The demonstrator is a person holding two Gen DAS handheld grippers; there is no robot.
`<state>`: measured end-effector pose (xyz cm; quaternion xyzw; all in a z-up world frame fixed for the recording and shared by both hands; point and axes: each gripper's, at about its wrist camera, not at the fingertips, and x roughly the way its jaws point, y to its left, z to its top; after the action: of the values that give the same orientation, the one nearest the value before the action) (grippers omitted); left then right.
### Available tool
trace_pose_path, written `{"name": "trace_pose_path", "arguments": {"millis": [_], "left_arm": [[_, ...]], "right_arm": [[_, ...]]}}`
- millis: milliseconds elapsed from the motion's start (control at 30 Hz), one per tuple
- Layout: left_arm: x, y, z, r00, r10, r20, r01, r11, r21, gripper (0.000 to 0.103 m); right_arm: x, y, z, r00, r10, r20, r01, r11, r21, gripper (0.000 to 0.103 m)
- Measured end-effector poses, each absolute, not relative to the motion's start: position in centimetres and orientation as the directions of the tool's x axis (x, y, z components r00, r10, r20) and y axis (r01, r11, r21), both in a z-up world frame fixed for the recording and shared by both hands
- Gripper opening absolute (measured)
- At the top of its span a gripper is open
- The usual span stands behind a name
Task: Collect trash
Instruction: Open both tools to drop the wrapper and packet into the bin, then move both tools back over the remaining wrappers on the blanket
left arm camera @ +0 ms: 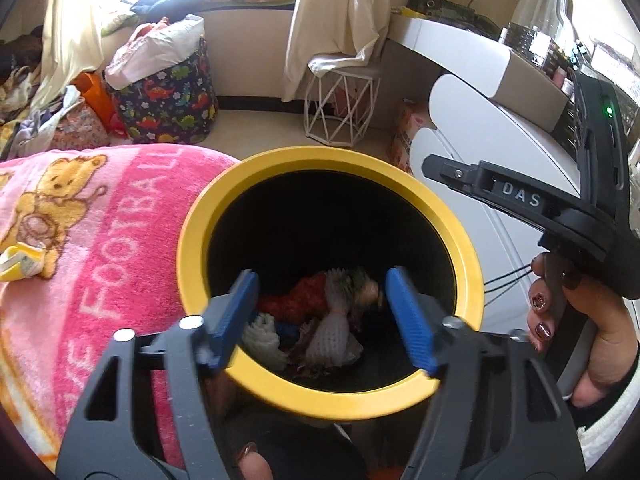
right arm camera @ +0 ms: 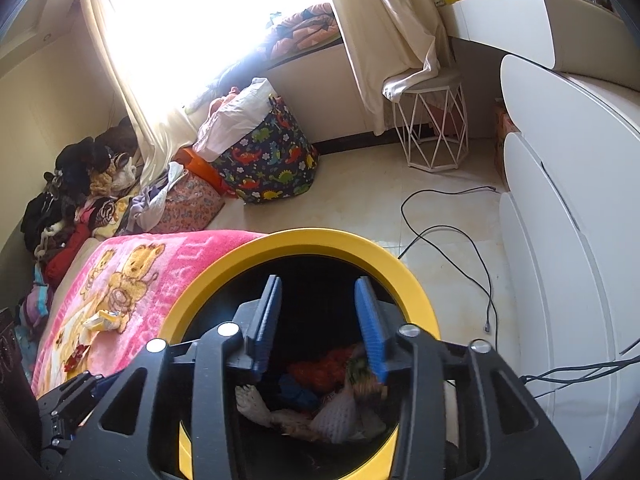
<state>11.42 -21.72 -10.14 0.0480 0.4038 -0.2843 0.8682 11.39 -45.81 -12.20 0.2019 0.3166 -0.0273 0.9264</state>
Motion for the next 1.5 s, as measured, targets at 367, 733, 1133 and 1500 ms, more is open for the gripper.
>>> {"name": "trace_pose_path", "arguments": {"millis": [367, 733, 1133, 1500], "left_arm": [[11.3, -19.4, -8.3, 0.581, -0.428, -0.692, 0.475, 0.869, -0.139, 0.092], [11.1, -16.5, -6.7, 0.63, -0.413, -0.658, 0.425, 0.892, -0.153, 0.092], [11.3, -12.1, -5.6, 0.69, -0.353, -0.632, 0.344, 0.928, -0.142, 0.092], [12.5, -2.1, -6.1, 0.757, -0.167, -0.632, 0.137, 0.986, -0.098, 0.092]], "right_arm": [[10.4, -45.3, -10.7, 0.818, 0.061, -0.572, 0.174, 0.921, 0.348, 0.073], [10.3, -43.8, -9.7, 0.823, 0.058, -0.565, 0.149, 0.938, 0.313, 0.079], [10.7, -40.4, -8.1, 0.832, 0.125, -0.541, 0.047, 0.955, 0.294, 0.081], [14.5, -30.7, -8.1, 0.763, 0.317, -0.563, -0.2, 0.944, 0.261, 0.081]]}}
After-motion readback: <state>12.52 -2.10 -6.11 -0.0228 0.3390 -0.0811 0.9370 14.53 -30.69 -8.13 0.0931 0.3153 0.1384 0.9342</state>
